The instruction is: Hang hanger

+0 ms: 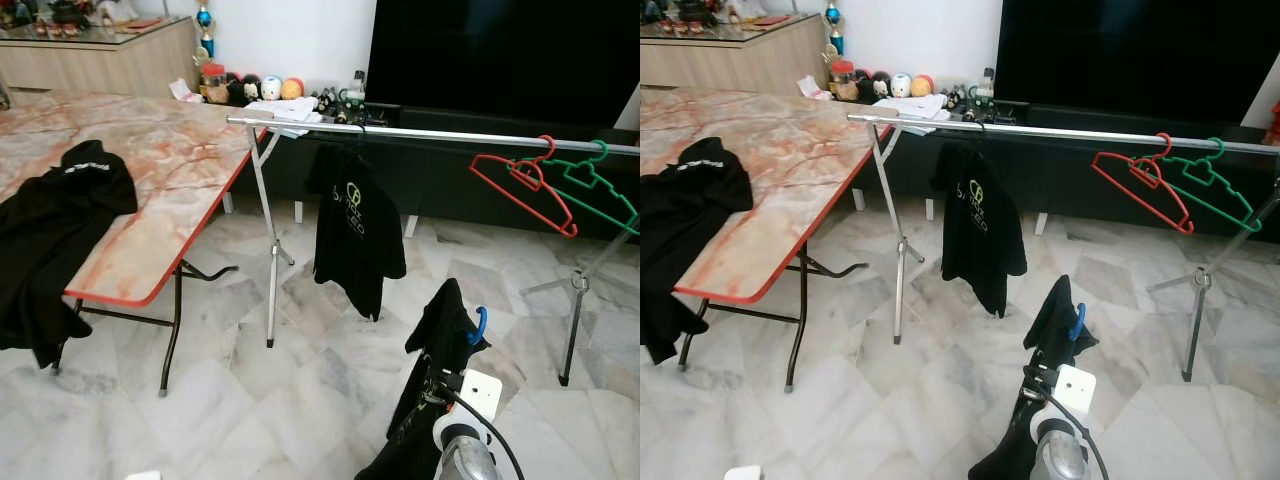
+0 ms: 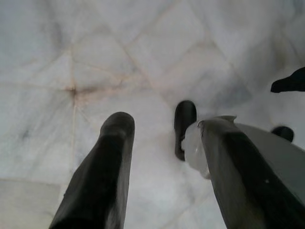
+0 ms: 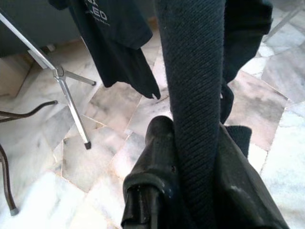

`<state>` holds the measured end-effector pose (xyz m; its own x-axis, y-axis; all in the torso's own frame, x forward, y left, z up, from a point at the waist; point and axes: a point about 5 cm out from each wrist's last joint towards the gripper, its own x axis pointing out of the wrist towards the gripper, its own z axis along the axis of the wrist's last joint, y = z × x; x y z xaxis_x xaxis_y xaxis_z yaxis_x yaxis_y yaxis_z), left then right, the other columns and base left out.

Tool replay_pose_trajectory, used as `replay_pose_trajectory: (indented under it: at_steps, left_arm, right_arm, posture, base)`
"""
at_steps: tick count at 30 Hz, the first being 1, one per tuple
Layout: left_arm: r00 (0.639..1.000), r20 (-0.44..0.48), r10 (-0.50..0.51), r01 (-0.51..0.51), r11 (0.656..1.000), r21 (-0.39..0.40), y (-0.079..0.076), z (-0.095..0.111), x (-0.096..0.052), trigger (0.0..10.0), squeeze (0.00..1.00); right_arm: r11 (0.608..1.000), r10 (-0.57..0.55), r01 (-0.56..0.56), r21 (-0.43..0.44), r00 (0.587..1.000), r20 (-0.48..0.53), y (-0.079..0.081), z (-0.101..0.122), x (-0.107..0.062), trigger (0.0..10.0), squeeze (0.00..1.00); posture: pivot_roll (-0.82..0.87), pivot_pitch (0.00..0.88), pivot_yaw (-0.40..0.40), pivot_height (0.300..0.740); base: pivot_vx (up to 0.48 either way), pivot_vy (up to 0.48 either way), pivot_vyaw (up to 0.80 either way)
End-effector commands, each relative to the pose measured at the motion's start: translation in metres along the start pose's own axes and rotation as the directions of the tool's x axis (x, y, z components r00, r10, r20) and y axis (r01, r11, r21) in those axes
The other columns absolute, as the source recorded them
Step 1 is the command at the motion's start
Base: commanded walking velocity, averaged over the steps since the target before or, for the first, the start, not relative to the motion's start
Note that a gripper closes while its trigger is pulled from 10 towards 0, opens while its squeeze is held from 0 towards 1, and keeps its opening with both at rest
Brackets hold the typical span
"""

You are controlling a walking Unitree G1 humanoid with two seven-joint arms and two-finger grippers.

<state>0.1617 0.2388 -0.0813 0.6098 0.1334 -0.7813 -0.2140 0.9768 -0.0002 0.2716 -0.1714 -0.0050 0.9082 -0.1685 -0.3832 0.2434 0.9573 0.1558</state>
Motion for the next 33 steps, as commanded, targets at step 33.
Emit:
replay_pose_trajectory:
  at_steps: [33]
  left_arm:
    - [0.999,0.036,0.023,-0.022,0.999,-0.024,-0.006,0.006,0.002,10.0,0.0]
  right_arm:
    - [0.978,-0.02,-0.004,-0.21,0.993,-0.115,-0.004,-0.008,0.005,10.0,0.0]
  posture:
    - [0.14,0.0,0.004,0.74]
  base:
    - [-0.052,0.0,0.0]
